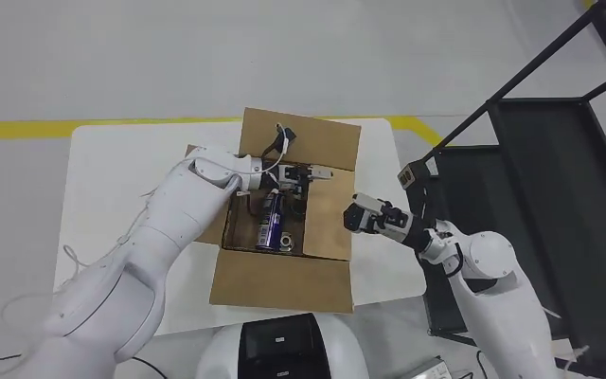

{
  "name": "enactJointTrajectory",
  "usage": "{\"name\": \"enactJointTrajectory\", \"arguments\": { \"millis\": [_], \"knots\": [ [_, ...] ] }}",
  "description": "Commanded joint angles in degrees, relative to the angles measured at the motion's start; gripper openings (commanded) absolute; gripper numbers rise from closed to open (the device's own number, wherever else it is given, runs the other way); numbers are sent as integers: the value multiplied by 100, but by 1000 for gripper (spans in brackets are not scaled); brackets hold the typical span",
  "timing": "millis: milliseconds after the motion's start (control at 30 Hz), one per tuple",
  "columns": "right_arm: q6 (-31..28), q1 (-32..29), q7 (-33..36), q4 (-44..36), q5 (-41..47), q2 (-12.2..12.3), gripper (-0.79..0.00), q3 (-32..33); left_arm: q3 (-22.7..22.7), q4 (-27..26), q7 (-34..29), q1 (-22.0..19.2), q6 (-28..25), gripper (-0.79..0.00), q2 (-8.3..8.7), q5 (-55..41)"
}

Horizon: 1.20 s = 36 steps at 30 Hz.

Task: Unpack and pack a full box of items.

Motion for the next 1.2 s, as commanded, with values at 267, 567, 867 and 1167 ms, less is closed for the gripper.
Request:
{"name": "enactJointTrajectory", "arguments": {
  "millis": [267, 567, 867, 1167],
  "knots": [
    [135, -13, 98, 18, 49, 16, 0, -98, -180, 367, -116, -105, -562, 0, -194, -484],
    [135, -13, 98, 18, 49, 16, 0, -98, -180, 367, -116, -105, -562, 0, -194, -484],
    [117, 15, 381, -169, -26, 40, 0, -212, -409, -118, 286, 354, -408, 0, -210, -862],
    [109, 8, 909, -498, -95, 108, 0, -273, -690, -513, 161, 495, -692, 0, -345, -1415]
  ]
}}
